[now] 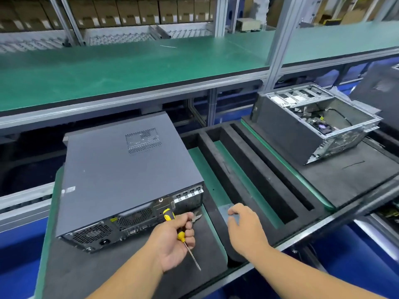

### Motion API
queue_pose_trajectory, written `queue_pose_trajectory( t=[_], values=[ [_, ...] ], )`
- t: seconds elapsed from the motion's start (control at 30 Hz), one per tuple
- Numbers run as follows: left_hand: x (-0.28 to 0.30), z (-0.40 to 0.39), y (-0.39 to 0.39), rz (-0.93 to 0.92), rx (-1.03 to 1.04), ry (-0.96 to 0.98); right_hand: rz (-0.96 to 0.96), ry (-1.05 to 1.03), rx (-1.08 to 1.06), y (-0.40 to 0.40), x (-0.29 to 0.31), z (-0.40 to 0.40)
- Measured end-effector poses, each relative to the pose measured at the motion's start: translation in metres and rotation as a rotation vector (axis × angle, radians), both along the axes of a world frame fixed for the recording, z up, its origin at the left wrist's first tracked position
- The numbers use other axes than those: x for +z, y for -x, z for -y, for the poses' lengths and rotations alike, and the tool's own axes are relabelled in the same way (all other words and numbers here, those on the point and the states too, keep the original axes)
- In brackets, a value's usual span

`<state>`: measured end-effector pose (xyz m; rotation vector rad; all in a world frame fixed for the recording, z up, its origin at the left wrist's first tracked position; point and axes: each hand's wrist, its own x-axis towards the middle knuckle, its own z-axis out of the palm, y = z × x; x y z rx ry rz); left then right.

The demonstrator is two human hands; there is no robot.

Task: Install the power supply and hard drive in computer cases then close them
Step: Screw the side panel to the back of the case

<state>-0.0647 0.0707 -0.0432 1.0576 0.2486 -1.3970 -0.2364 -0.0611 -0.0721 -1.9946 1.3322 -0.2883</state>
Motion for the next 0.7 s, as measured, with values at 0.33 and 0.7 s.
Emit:
queue_pose_trajectory(
  t=[0.33,0.7],
  values=[
    [0.042,0.001,0.017,0.181,-0.172,0.072,0.192,-0.137,0.318,-0.066,0.099,-0.03],
    [0.027,-0.037,-0.01,0.272,-0.013,-0.096,0.241,-0.233,0.126,-0.061,0.096,-0.029]
  ],
)
